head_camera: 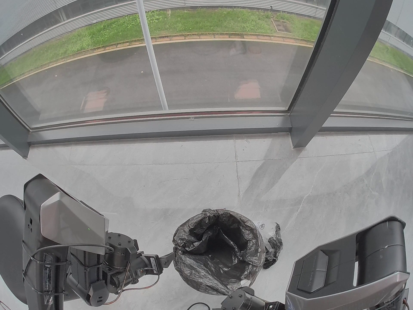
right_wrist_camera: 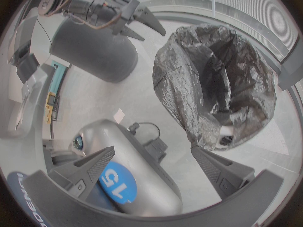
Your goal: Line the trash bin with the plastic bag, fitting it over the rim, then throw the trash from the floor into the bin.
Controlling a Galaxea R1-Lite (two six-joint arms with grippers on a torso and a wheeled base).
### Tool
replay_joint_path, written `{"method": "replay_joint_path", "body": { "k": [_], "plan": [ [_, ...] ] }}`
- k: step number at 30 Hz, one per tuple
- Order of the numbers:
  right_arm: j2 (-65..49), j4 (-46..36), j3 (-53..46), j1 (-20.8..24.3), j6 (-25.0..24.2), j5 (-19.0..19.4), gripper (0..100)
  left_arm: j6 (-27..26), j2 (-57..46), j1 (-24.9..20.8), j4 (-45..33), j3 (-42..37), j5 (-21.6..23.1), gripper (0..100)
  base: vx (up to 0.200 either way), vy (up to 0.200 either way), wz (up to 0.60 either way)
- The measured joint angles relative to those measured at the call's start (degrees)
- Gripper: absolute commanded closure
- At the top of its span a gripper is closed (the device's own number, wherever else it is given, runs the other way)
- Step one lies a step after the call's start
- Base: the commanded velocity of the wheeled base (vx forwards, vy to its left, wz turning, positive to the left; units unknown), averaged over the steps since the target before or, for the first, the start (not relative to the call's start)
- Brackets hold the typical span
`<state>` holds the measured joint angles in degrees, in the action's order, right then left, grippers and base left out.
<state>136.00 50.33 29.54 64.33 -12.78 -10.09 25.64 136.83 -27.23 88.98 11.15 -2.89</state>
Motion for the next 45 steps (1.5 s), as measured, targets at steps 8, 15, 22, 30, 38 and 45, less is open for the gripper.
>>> {"method": "replay_joint_path", "body": {
  "k": [8,15,22,30,38,45],
  "plan": [
    [-1.51,6.00,-2.78,0.17,-0.88,0.11,0,0.00,0.00,0.00,0.00,-0.16,0.00,0,0.000,0.000,0.00],
    [-5.99,5.67,-5.25,1.46,-3.17,0.11,0,0.01,0.00,0.00,-0.02,-0.16,0.00,0,0.000,0.000,0.00],
    [-7.19,6.27,-6.45,2.10,-3.07,-0.88,0,0.00,-0.04,-0.11,0.00,-0.20,0.00,0,0.000,0.000,0.00],
    [-7.33,6.31,-3.79,-6.92,-0.77,-3.51,0,0.01,-0.11,-0.13,0.00,-0.22,0.02,0,0.000,0.000,0.00],
    [-4.69,6.35,4.74,-14.12,1.76,-3.78,0,0.01,-0.09,-0.16,0.00,-0.20,0.00,0,0.000,0.000,0.00],
    [-2.60,5.72,8.61,-15.58,2.35,-3.86,0,0.00,-0.04,-0.18,0.00,-0.18,-0.04,0,0.000,0.000,0.00]
  ]
}}
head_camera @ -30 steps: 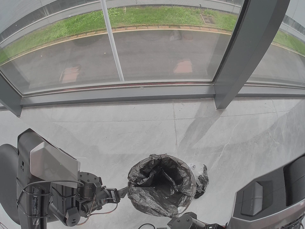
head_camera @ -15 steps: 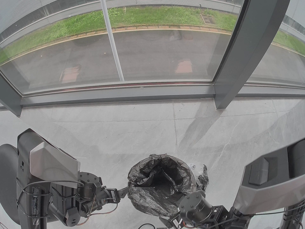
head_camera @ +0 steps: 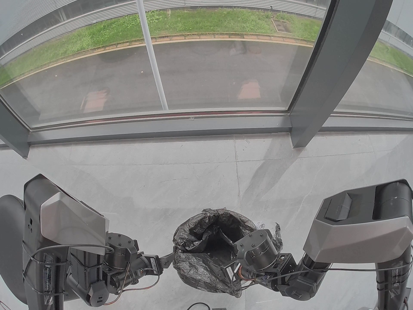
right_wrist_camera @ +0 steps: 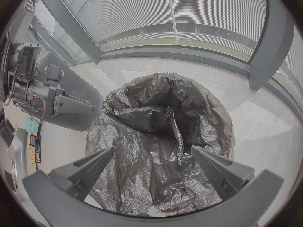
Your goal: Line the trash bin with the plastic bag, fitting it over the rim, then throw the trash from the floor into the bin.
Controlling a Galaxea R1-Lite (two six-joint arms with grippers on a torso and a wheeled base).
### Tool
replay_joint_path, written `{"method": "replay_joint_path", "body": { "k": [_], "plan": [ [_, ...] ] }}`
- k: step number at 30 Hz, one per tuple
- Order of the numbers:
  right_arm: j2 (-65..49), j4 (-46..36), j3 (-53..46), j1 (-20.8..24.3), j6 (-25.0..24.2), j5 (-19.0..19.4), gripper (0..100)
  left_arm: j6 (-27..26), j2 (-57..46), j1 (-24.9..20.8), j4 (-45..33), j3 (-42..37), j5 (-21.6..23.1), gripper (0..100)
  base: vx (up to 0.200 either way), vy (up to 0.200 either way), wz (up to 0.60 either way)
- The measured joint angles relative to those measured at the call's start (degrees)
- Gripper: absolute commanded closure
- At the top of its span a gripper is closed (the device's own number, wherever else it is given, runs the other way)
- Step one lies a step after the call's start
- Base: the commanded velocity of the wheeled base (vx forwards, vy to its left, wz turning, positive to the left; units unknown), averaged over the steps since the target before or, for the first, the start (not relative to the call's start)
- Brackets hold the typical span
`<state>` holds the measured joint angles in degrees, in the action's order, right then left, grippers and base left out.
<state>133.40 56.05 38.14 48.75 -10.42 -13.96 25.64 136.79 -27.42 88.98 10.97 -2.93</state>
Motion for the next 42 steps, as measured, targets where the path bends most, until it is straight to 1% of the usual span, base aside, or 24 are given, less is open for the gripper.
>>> {"method": "replay_joint_path", "body": {
  "k": [7,11,14,20,35,42],
  "plan": [
    [-0.29,0.60,-5.05,-0.13,-0.77,-0.10,0,0.00,0.06,0.00,-0.02,0.00,0.04,0,0.000,0.000,0.00],
    [-1.07,1.01,-8.68,-0.10,-2.18,-0.32,0,0.01,0.11,0.00,0.00,0.00,0.04,0,0.000,0.000,0.00],
    [-1.35,2.77,-10.89,-0.02,-2.95,-0.49,0,0.01,0.12,0.00,-0.02,0.00,0.02,0,0.000,0.000,0.00],
    [-0.74,8.13,-13.73,0.00,-2.95,-0.55,0,0.04,0.12,0.00,0.00,0.00,0.04,0,0.000,0.000,0.00],
    [1.99,8.66,-14.31,0.45,-2.44,-0.55,0,0.01,0.20,-0.02,0.02,0.00,0.04,0,0.000,0.000,0.00],
    [1.44,8.68,-13.18,2.29,-2.11,-0.62,0,0.01,0.41,-0.09,0.00,0.07,0.00,0,0.000,0.000,0.00]
  ]
}}
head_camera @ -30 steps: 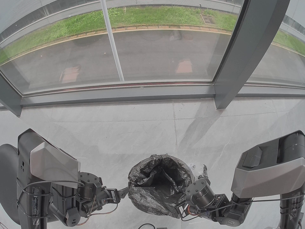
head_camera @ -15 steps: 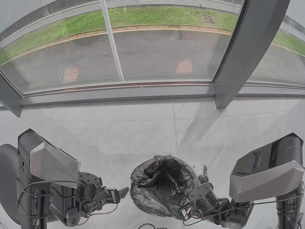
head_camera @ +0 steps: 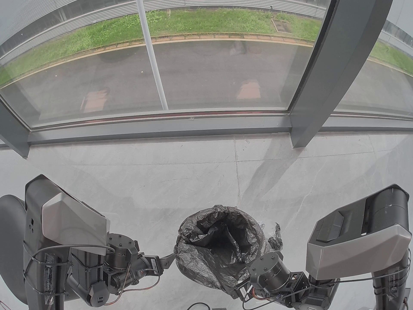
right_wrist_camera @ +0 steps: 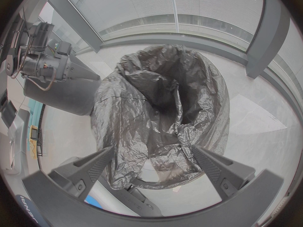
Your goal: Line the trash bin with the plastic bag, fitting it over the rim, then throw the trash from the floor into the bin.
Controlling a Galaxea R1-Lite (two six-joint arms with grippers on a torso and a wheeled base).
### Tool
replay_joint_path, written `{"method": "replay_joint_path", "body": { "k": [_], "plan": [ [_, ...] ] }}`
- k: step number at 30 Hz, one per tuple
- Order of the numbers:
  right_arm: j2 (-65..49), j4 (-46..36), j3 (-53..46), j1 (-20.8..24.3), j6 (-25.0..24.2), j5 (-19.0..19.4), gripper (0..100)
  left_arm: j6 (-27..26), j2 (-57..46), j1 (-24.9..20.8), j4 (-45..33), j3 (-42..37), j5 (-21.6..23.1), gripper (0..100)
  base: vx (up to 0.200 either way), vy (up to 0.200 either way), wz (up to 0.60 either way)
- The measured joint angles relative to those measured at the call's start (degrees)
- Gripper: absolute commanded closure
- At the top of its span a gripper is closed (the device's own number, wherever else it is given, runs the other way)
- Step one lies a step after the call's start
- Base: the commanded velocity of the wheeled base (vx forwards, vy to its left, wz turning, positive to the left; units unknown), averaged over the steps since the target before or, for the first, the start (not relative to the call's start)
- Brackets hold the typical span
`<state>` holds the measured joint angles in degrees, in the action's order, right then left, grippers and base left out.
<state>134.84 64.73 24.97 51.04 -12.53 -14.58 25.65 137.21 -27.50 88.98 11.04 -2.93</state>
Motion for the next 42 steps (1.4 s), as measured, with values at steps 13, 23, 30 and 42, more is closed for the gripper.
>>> {"method": "replay_joint_path", "body": {
  "k": [13,23,30,42],
  "plan": [
    [-1.49,-0.63,7.45,1.21,4.77,-0.37,0,0.00,0.17,-0.02,0.00,0.04,0.04,0,0.000,0.000,0.00],
    [1.49,-0.72,10.92,1.84,7.12,-0.39,0,0.07,0.12,0.06,0.00,0.04,0.00,0,0.000,0.000,0.00],
    [3.28,-0.52,12.63,1.84,7.18,-0.28,0,0.10,0.06,0.09,0.00,-0.02,0.02,0,0.000,0.000,0.00],
    [5.51,-0.60,13.79,2.38,7.23,0.09,0,0.07,0.30,0.20,0.00,0.22,0.06,0,0.000,0.000,0.00]
  ]
}}
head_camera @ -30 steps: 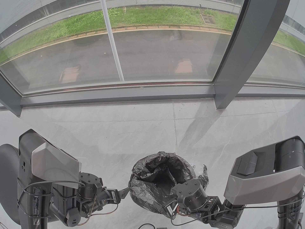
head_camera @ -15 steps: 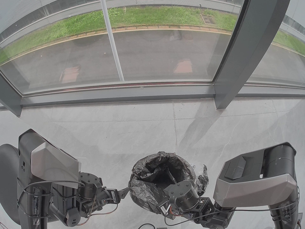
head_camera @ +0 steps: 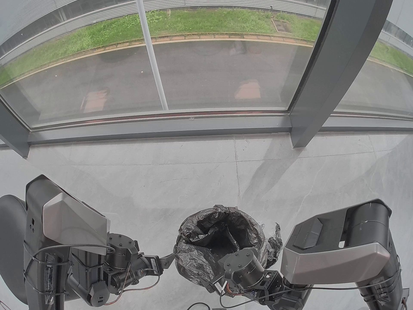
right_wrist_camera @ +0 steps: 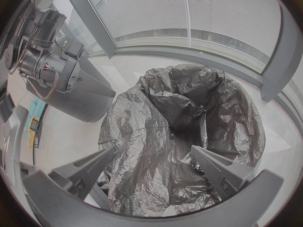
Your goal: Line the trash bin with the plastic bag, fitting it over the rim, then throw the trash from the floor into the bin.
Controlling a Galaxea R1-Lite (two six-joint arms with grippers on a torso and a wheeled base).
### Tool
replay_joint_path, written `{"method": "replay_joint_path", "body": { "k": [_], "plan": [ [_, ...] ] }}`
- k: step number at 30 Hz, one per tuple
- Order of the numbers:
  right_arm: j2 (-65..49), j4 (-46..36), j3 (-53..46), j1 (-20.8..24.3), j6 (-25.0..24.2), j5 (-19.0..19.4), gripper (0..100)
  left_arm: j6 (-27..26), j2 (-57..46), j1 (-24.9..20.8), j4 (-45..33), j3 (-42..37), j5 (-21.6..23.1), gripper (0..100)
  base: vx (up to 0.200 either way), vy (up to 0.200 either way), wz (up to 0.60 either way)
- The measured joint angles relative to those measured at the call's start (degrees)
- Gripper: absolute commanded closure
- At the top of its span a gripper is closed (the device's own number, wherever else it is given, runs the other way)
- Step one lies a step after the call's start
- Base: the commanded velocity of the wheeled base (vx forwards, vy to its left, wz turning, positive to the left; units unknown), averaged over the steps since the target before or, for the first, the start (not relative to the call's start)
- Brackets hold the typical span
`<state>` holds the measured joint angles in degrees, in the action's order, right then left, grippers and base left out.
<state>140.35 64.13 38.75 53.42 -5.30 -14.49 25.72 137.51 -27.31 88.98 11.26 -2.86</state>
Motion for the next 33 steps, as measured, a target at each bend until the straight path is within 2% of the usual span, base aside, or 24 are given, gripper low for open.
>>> {"method": "replay_joint_path", "body": {
  "k": [21,33],
  "plan": [
    [1.62,-0.26,0.55,2.56,0.02,-0.04,0,-0.07,0.23,-0.04,0.00,-0.02,0.00,0,0.000,0.000,0.00],
    [1.77,-3.49,1.51,2.80,-0.17,0.35,0,-0.07,0.50,-0.11,0.00,-0.02,-0.02,0,0.000,0.000,0.00]
  ]
}}
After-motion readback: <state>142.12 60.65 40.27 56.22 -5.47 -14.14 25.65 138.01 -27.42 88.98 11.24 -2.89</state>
